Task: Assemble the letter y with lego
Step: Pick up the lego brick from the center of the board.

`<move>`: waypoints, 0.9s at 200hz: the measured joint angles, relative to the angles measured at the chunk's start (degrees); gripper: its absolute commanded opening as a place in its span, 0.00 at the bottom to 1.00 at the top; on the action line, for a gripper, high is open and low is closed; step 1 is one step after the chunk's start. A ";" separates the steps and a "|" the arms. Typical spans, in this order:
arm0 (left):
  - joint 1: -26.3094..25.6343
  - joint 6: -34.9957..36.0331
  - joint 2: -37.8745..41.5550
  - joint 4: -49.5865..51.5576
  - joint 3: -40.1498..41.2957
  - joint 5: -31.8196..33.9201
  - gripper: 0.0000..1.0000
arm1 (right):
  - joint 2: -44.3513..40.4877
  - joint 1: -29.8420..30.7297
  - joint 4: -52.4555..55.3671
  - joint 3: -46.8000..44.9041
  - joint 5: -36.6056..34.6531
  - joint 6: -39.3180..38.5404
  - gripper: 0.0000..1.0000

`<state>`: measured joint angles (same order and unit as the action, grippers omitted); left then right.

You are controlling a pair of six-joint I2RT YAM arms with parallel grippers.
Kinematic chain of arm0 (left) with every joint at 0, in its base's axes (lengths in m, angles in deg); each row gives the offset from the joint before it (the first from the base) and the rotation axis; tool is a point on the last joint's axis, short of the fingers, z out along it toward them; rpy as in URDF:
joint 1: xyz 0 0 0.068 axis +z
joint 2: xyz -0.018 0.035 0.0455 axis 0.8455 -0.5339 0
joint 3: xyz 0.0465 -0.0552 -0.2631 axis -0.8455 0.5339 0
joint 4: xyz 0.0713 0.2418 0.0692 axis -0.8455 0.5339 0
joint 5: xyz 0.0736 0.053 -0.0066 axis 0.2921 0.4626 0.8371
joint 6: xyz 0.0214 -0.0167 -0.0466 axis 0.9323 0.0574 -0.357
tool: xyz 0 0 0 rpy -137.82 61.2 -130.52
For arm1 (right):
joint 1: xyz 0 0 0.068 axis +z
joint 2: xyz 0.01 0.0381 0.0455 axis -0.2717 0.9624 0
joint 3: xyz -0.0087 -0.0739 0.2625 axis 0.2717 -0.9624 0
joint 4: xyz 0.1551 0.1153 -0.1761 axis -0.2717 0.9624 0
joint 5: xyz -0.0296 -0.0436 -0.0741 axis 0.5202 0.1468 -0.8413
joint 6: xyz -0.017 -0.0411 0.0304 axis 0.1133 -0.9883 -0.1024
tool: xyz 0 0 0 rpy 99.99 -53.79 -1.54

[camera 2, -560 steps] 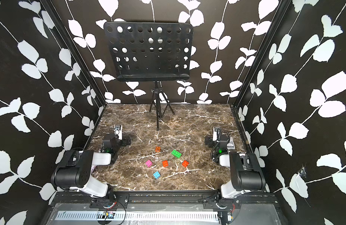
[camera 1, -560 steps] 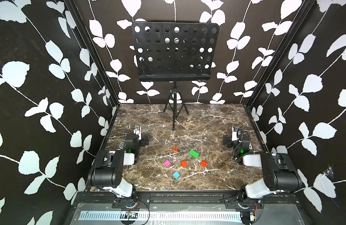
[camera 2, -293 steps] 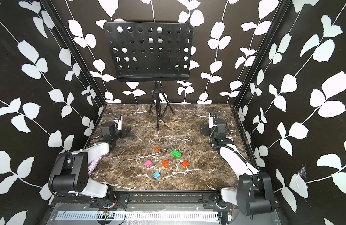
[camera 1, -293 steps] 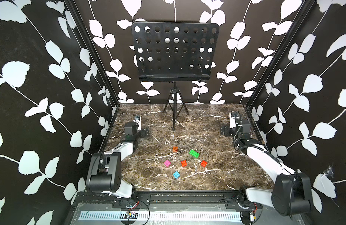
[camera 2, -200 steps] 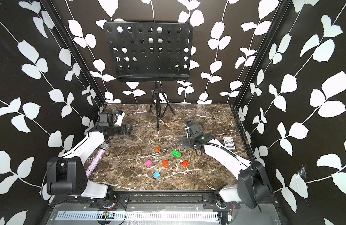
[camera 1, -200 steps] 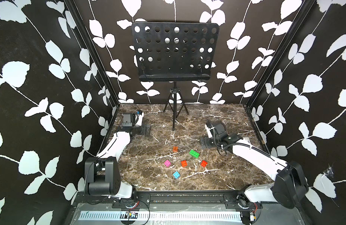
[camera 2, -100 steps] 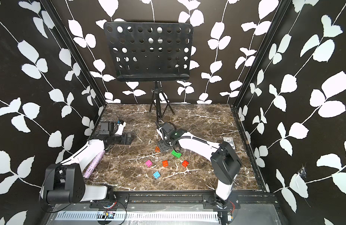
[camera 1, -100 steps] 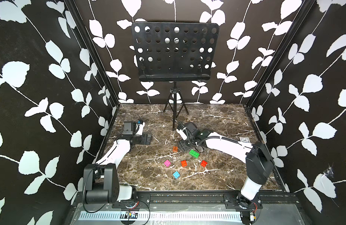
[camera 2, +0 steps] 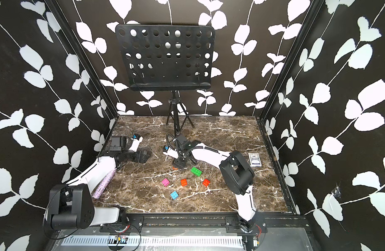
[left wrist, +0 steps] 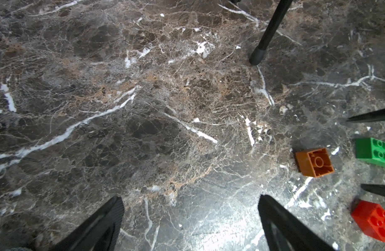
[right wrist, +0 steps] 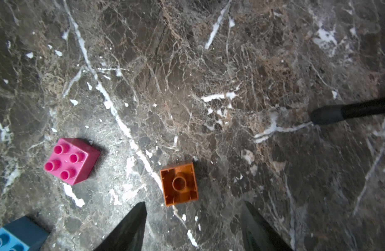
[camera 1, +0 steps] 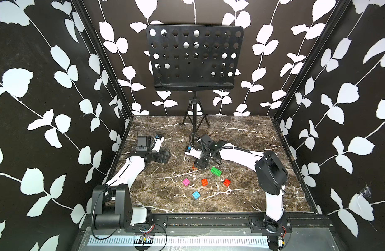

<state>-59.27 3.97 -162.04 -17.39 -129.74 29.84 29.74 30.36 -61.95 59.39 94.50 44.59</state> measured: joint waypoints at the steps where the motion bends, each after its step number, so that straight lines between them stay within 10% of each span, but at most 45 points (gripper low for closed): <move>1: 0.02 0.02 0.00 0.00 0.02 0.00 0.99 | 0.09 -0.02 0.00 0.04 0.04 -0.07 0.67; 180: 0.15 1.20 0.00 0.24 0.74 -0.81 0.99 | 6.60 -0.07 1.62 3.85 3.10 -3.56 0.62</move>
<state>-59.12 5.17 -162.04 -17.15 -129.00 29.03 36.34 30.30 -60.33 63.24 97.60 41.03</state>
